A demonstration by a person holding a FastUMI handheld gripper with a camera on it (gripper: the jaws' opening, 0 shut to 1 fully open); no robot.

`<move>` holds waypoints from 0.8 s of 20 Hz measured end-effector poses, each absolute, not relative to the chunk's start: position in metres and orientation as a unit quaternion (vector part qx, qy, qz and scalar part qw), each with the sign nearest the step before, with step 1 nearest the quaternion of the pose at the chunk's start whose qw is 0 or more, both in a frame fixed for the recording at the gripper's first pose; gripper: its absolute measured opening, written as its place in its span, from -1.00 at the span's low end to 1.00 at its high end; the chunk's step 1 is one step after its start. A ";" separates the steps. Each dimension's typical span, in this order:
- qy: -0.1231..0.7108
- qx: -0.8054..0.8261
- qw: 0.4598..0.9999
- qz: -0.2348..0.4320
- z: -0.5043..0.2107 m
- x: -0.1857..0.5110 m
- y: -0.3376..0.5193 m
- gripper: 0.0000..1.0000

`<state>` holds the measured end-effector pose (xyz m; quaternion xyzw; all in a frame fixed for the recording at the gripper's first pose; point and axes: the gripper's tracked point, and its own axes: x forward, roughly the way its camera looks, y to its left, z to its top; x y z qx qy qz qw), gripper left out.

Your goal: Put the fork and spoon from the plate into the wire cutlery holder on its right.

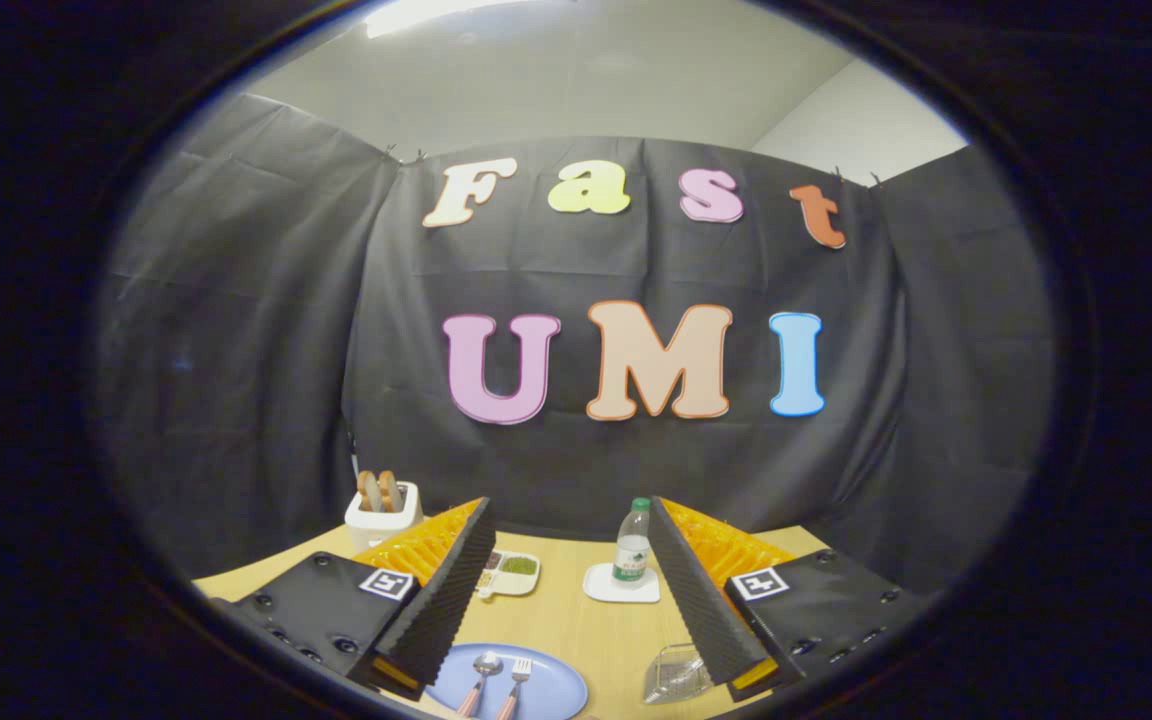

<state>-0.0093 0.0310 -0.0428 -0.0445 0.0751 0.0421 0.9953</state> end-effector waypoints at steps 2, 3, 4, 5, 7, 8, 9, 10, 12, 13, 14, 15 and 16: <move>0.097 -0.046 0.993 0.051 -0.059 -0.010 0.035 0.96; 0.108 -0.048 0.992 0.054 -0.066 -0.011 0.037 0.97; 0.119 -0.050 0.990 0.057 -0.074 -0.011 0.038 0.97; 0.129 -0.052 0.988 0.059 -0.082 -0.012 0.039 0.97; 0.152 -0.057 0.985 0.065 -0.099 -0.015 0.042 0.97; 0.164 -0.058 0.982 0.069 -0.109 -0.016 0.044 0.97; 0.177 -0.060 0.980 0.073 -0.119 -0.019 0.047 0.97; 0.191 -0.063 0.977 0.077 -0.129 -0.022 0.048 0.97; 0.218 -0.066 0.970 0.083 -0.150 -0.027 0.052 0.97; 0.233 -0.067 0.966 0.086 -0.161 -0.030 0.054 0.97; 0.248 -0.069 0.962 0.089 -0.173 -0.034 0.056 0.97; 0.260 -0.071 0.959 0.091 -0.184 -0.036 0.056 0.98; 0.272 -0.074 0.955 0.092 -0.194 -0.039 0.056 0.98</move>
